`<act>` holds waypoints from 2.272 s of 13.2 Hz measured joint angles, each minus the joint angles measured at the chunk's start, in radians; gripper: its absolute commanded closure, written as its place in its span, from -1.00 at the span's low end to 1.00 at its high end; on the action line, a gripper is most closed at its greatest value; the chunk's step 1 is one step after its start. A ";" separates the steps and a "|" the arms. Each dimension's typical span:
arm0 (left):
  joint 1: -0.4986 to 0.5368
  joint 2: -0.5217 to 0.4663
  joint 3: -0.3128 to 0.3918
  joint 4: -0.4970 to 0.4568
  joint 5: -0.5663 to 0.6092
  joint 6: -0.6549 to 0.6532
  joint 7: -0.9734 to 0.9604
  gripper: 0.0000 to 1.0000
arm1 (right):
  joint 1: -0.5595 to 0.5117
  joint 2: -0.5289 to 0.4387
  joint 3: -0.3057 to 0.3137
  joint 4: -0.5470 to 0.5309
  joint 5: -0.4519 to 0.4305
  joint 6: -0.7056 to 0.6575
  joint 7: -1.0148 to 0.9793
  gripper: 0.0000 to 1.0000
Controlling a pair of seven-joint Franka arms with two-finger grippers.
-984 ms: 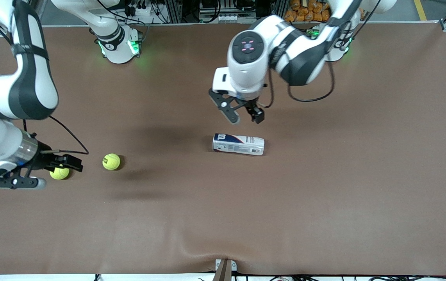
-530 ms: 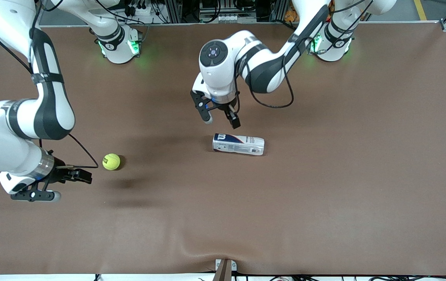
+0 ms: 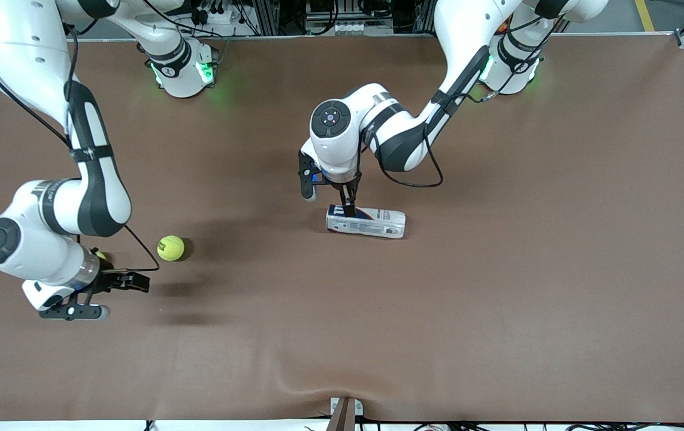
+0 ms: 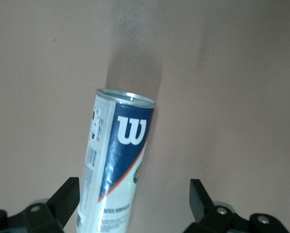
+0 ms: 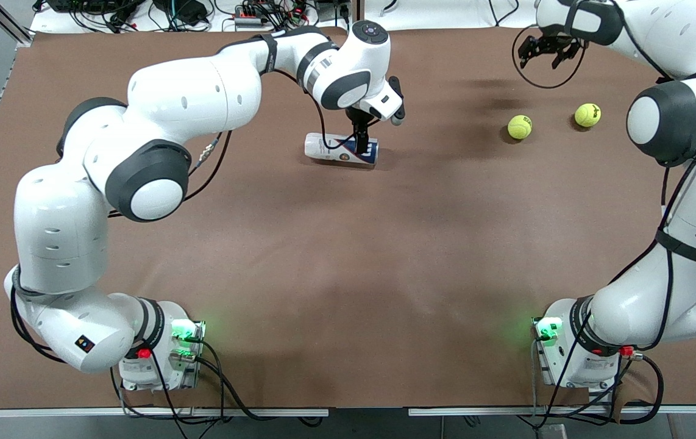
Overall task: Insert tennis ball vertically with right arm
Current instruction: 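Grasp the can with the left gripper while the right gripper grasps the ball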
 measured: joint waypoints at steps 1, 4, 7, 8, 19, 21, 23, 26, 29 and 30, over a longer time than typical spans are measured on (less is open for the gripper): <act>0.001 0.003 0.000 -0.003 0.010 0.014 0.031 -1.00 | 0.000 0.008 0.000 -0.013 0.020 -0.001 -0.005 -1.00; 0.007 0.019 0.001 -0.014 0.021 0.076 0.089 -1.00 | 0.000 0.012 0.001 -0.074 0.106 -0.004 -0.042 -1.00; 0.019 0.037 0.004 -0.042 0.023 0.157 0.102 -1.00 | 0.000 0.012 0.002 -0.131 0.129 -0.004 -0.049 -1.00; 0.023 0.040 0.004 -0.051 0.023 0.179 0.102 -1.00 | 0.000 0.012 0.002 -0.145 0.131 -0.004 -0.050 -1.00; 0.033 0.093 0.004 -0.075 0.023 0.287 0.101 -1.00 | 0.005 0.012 0.009 -0.265 0.208 -0.003 -0.057 -1.00; 0.029 0.098 0.003 -0.075 0.023 0.287 0.101 -1.00 | 0.005 0.012 0.009 -0.266 0.209 -0.003 -0.057 -1.00; 0.027 0.104 0.001 -0.076 0.023 0.287 0.101 -1.00 | 0.005 0.012 0.009 -0.266 0.209 -0.003 -0.057 -1.00; 0.026 0.126 0.001 -0.076 0.023 0.310 0.101 -1.00 | 0.005 0.011 0.009 -0.266 0.209 -0.002 -0.057 -0.85; 0.026 0.153 0.001 -0.076 0.023 0.370 0.101 -1.00 | 0.005 0.009 0.009 -0.265 0.210 0.000 -0.058 -0.27; 0.025 0.161 0.001 -0.076 0.023 0.390 0.101 -1.00 | 0.005 0.009 0.009 -0.265 0.210 0.001 -0.058 -0.12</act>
